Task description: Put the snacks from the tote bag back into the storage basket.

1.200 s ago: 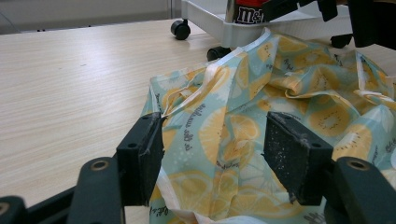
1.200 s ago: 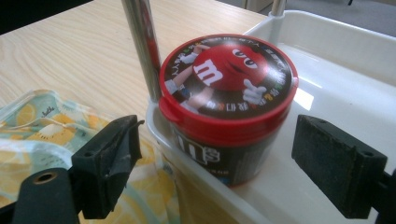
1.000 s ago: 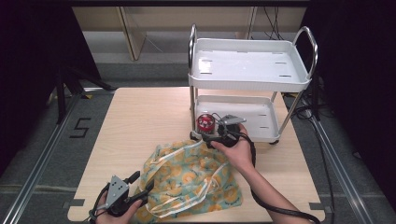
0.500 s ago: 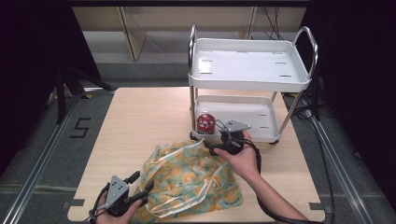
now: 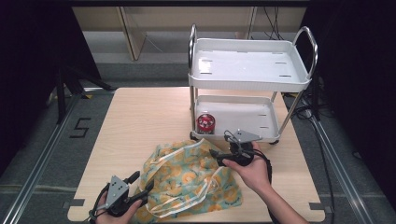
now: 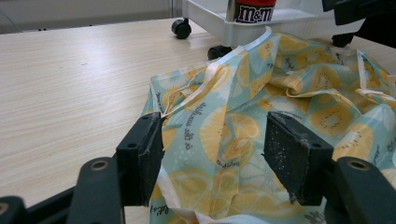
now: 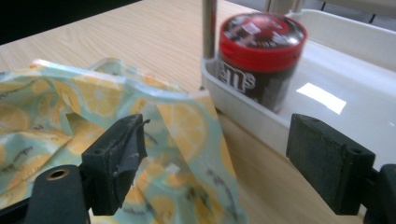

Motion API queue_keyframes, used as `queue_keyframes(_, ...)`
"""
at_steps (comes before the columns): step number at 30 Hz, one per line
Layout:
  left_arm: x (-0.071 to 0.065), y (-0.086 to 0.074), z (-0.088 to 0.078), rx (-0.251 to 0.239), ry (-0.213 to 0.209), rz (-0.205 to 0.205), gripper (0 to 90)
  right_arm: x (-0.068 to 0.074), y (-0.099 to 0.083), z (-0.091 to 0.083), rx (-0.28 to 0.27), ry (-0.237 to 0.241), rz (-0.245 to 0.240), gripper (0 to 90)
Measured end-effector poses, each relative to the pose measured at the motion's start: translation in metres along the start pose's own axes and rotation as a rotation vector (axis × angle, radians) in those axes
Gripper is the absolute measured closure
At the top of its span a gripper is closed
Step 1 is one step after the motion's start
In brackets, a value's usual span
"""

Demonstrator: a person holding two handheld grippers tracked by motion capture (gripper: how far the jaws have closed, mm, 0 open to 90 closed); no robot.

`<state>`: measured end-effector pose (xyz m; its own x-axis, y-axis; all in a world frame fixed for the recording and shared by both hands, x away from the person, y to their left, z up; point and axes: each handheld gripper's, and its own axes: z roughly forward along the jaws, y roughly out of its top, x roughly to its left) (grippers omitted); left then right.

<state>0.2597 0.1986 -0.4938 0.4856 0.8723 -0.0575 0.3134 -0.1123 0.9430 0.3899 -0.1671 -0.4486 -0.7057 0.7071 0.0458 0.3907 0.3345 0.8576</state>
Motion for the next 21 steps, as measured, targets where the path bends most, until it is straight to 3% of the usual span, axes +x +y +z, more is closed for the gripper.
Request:
queue_keyframes(7,0.0,0.0,0.0,0.003,0.001,-0.002,37.1,-0.007,-0.015,-0.013,0.011,-0.027,0.016,20.6)
queue_keyframes(9,-0.001,0.0,0.001,-0.003,0.001,-0.008,37.0,-0.008,-0.017,-0.015,0.009,-0.032,0.001,20.6)
queue_keyframes(10,-0.001,0.0,0.001,-0.002,0.002,-0.008,37.0,-0.007,-0.02,-0.018,0.012,-0.029,0.034,20.5)
queue_keyframes(11,-0.001,0.0,0.001,-0.001,0.002,-0.009,37.0,-0.007,-0.021,-0.019,0.019,-0.034,0.034,20.5)
queue_keyframes(12,-0.001,0.0,0.002,-0.008,-0.008,-0.004,37.0,-0.012,-0.027,-0.024,-0.004,-0.048,-0.001,20.6)
queue_keyframes(14,-0.001,-0.001,0.002,-0.006,-0.006,-0.007,37.0,-0.012,-0.028,-0.026,-0.002,-0.047,0.001,20.5)
queue_keyframes(16,-0.002,-0.001,0.002,-0.005,-0.005,-0.008,37.0,-0.014,-0.033,-0.032,-0.001,-0.05,0.014,20.6)
queue_keyframes(18,-0.002,-0.001,0.002,-0.004,-0.003,-0.009,37.0,-0.013,-0.04,-0.039,0.009,-0.045,0.061,20.6)
queue_keyframes(21,-0.002,-0.001,0.003,-0.012,-0.01,-0.013,37.0,-0.015,-0.048,-0.045,0.012,-0.061,0.043,20.5)
